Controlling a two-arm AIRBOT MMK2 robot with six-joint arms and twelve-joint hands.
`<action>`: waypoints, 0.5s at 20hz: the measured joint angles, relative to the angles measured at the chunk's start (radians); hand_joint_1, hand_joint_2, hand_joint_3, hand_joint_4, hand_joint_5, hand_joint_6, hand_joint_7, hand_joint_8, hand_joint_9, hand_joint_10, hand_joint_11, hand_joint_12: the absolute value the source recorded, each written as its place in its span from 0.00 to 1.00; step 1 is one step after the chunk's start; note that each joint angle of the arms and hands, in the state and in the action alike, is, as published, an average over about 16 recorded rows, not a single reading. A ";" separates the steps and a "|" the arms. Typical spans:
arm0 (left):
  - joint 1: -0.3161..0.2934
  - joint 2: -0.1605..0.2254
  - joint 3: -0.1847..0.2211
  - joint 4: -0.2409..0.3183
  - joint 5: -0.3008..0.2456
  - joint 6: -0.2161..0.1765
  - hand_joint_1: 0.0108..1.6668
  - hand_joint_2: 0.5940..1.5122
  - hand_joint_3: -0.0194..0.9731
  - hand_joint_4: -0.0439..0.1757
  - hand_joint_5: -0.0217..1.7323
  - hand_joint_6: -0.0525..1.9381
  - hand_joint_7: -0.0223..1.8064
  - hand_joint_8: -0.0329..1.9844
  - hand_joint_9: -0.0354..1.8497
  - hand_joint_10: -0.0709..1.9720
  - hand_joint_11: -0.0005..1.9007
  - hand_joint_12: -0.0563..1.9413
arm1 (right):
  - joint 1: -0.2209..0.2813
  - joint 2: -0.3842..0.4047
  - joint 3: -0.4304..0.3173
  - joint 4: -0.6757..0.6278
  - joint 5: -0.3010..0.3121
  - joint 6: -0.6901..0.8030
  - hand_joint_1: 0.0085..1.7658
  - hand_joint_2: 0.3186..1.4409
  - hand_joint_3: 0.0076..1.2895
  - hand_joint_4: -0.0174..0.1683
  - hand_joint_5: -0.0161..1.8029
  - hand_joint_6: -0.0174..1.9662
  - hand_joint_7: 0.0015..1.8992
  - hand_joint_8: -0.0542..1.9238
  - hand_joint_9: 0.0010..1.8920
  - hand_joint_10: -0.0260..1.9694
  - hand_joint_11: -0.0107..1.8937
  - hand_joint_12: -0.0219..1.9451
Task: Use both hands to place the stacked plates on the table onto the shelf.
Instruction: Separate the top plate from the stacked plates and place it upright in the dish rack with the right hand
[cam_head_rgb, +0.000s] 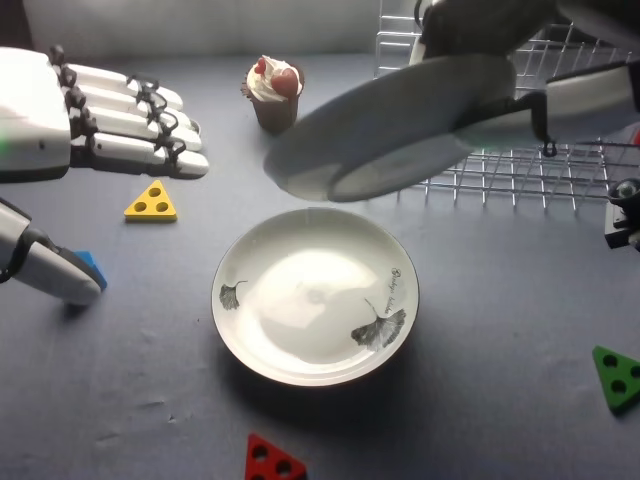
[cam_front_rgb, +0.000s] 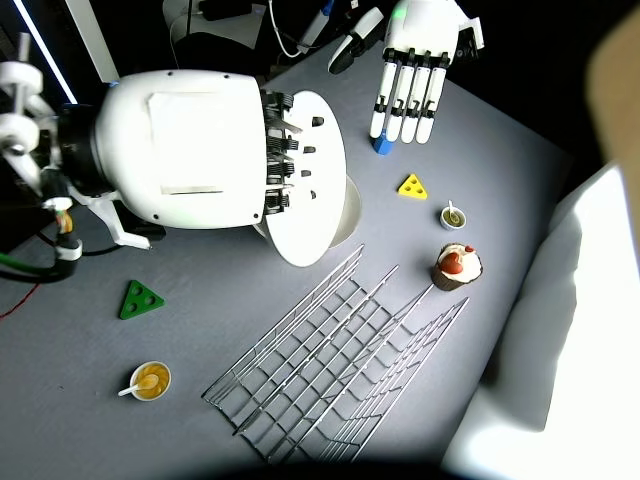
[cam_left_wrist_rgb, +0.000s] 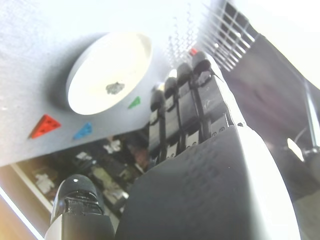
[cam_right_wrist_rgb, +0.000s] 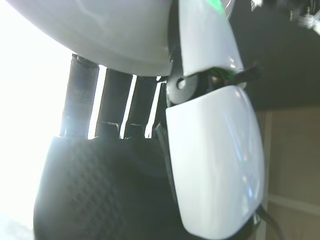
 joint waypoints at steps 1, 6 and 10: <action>-0.003 0.001 0.001 0.003 -0.002 -0.004 0.01 0.43 0.02 0.20 0.14 0.03 0.14 0.02 0.14 0.04 0.11 0.04 | 0.001 0.001 0.010 -0.002 0.009 0.031 0.83 0.57 0.00 0.06 0.53 0.42 0.61 0.25 0.64 0.27 0.52 0.69; -0.008 0.007 0.005 0.023 -0.030 -0.034 0.01 0.43 0.02 0.20 0.14 0.03 0.14 0.02 0.14 0.04 0.11 0.04 | 0.008 0.002 0.054 0.009 0.040 0.145 0.84 0.57 0.00 0.06 0.52 0.42 0.59 0.29 0.64 0.28 0.52 0.70; -0.005 0.012 0.006 0.034 -0.063 -0.067 0.01 0.43 0.02 0.20 0.14 0.03 0.14 0.02 0.14 0.04 0.11 0.04 | 0.015 0.003 0.092 0.025 0.045 0.207 0.84 0.57 0.00 0.05 0.52 0.42 0.59 0.30 0.64 0.28 0.52 0.70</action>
